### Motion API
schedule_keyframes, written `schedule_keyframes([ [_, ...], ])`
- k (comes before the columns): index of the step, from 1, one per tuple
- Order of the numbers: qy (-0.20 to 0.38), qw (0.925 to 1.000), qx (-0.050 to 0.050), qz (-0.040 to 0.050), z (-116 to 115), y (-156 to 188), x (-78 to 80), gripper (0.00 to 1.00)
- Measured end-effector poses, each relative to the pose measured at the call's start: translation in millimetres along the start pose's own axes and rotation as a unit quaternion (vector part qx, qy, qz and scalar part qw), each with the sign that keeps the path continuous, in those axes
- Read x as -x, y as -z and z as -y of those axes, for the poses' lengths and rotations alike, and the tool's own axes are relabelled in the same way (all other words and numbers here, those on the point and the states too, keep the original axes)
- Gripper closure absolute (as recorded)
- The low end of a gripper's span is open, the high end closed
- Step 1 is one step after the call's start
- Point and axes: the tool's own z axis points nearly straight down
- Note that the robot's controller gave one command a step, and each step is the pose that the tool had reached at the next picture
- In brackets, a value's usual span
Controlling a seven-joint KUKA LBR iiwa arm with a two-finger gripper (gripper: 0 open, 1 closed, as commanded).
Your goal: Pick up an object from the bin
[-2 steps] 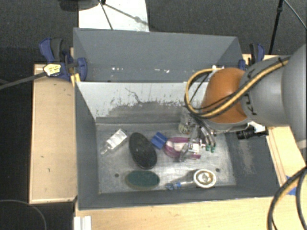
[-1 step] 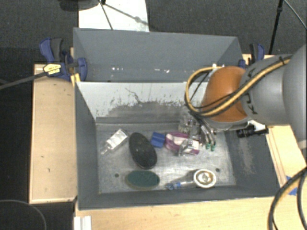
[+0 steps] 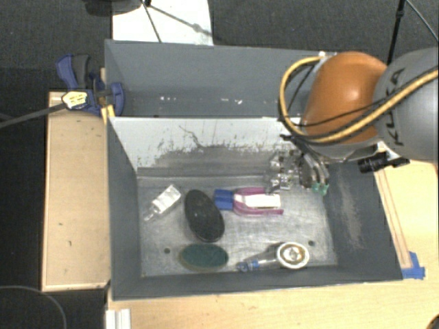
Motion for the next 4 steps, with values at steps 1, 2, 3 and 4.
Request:
schedule_keyframes([
  [1,0.0,1.0,-0.001,-0.0041,1,-5,-1.6,0.0],
  [2,-0.002,1.0,-0.001,-0.0051,-36,-133,10.0,0.0],
  [3,-0.002,1.0,0.0,-0.0043,-37,-128,11.1,1.0],
  [4,0.026,0.9997,0.001,-0.0009,-96,-69,17.4,1.0],
])
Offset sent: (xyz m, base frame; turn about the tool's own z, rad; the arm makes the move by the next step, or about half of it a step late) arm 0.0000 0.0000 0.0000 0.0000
